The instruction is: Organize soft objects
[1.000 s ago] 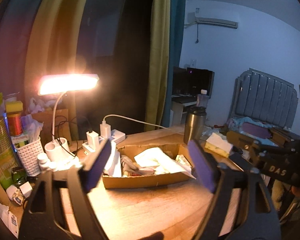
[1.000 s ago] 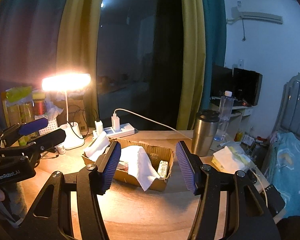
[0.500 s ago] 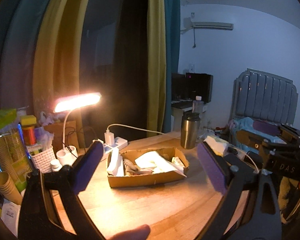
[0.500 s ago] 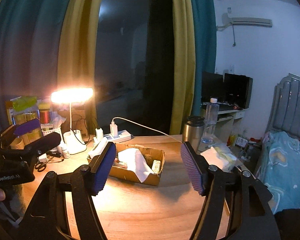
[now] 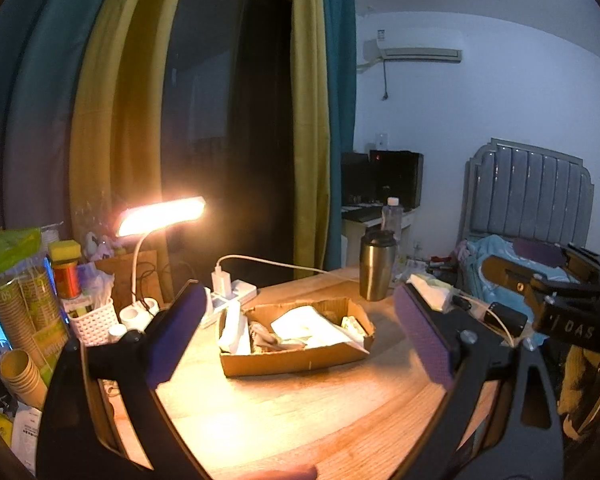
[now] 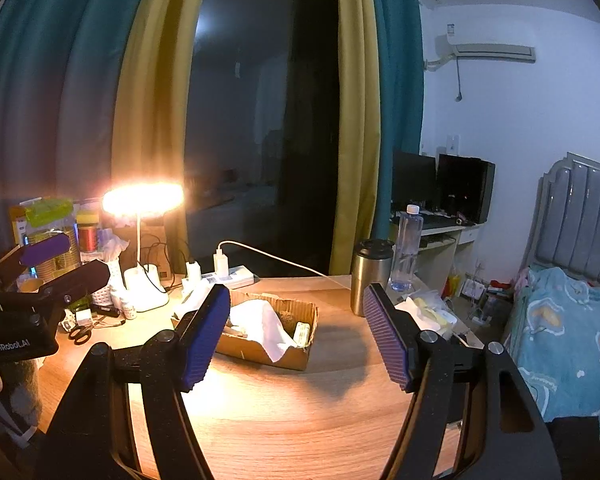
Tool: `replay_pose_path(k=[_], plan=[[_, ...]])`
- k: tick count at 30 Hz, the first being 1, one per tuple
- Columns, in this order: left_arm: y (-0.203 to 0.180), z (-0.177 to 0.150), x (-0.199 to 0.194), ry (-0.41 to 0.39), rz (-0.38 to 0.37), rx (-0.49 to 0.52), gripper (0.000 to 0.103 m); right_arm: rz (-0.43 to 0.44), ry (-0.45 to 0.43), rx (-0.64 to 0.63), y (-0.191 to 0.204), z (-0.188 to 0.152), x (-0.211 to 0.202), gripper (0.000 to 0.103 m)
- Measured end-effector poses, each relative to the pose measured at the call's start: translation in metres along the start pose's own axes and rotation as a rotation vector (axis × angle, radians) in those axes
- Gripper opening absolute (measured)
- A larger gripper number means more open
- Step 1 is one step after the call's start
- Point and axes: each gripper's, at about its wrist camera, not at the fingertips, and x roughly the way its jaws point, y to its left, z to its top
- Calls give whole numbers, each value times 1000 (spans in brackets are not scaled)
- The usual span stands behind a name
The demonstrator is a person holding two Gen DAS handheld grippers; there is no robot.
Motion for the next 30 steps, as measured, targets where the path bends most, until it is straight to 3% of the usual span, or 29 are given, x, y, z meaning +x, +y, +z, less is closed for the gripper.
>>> replay_pose_path(k=[30], plan=[[-1, 1, -6, -1, 1, 0, 96, -2, -1, -1, 2, 1, 0, 72]])
